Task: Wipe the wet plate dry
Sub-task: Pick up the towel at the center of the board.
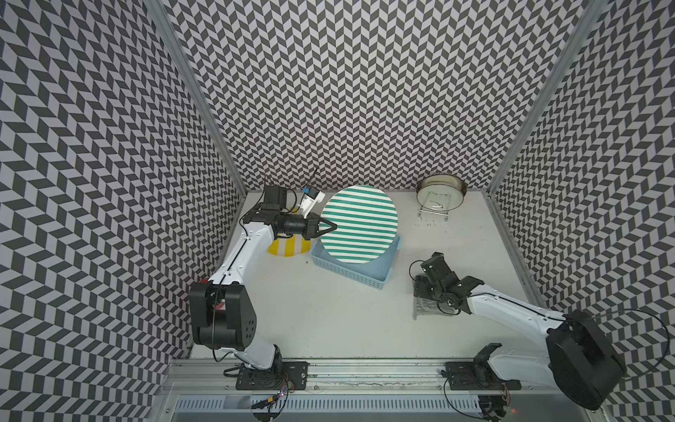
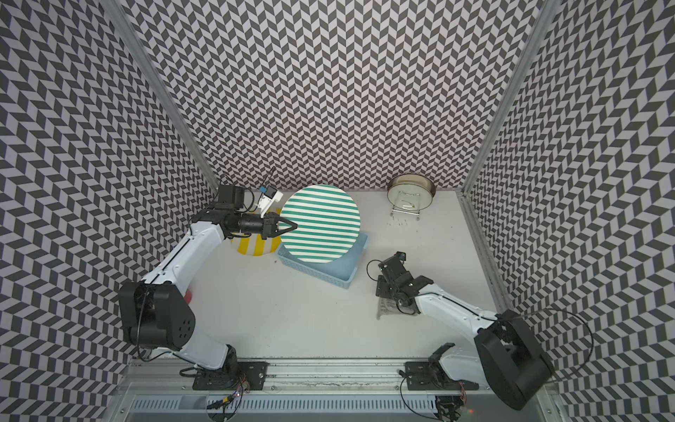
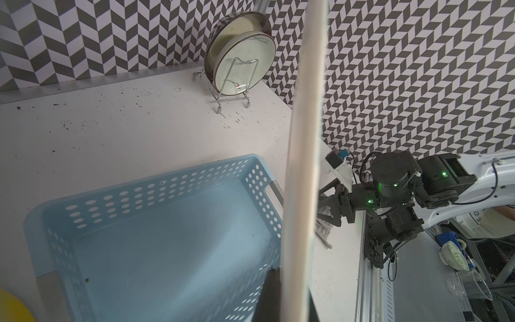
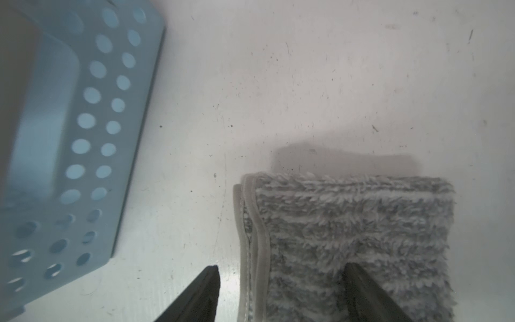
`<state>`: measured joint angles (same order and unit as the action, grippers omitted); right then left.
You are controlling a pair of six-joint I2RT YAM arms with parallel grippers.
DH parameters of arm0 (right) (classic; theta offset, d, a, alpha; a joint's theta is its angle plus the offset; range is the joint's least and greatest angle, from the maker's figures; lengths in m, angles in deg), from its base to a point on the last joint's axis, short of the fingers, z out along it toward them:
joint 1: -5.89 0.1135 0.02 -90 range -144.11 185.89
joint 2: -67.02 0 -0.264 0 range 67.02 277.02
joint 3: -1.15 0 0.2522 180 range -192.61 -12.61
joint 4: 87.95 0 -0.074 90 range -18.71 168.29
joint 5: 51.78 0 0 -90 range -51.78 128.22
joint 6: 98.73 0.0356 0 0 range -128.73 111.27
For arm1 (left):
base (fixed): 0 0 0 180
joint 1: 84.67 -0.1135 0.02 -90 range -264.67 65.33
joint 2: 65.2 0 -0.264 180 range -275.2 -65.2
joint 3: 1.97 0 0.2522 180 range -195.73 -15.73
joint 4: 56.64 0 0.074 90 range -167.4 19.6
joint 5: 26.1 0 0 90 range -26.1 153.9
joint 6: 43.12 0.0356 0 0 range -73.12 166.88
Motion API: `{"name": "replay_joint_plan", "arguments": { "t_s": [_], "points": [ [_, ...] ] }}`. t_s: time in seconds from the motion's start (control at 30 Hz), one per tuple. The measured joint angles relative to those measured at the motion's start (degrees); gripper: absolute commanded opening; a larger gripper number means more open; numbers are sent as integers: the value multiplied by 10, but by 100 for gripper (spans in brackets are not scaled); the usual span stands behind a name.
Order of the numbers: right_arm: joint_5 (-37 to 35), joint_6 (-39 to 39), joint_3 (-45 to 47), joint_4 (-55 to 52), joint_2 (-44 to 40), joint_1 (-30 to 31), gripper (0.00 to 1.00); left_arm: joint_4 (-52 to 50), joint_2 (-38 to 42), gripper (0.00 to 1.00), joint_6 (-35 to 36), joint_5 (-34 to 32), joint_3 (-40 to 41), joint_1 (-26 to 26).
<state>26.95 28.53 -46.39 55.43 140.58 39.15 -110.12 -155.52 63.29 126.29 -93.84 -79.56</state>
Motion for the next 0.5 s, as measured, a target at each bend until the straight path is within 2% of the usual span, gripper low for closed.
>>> {"name": "replay_joint_plan", "arguments": {
  "t_s": [0.2,0.3,0.37,0.47,0.5],
  "points": [
    [-14,5,10,28,44,11,73,0,0,0,0,-10,5,9],
    [-33,5,7,43,60,17,69,0,0,0,0,-13,5,10],
    [-46,6,2,53,73,21,62,0,0,0,0,-13,5,12],
    [-62,6,-4,70,90,23,42,0,0,0,0,-14,5,12],
    [-64,6,-5,75,93,23,32,0,0,0,0,-14,5,12]
  ]
}}
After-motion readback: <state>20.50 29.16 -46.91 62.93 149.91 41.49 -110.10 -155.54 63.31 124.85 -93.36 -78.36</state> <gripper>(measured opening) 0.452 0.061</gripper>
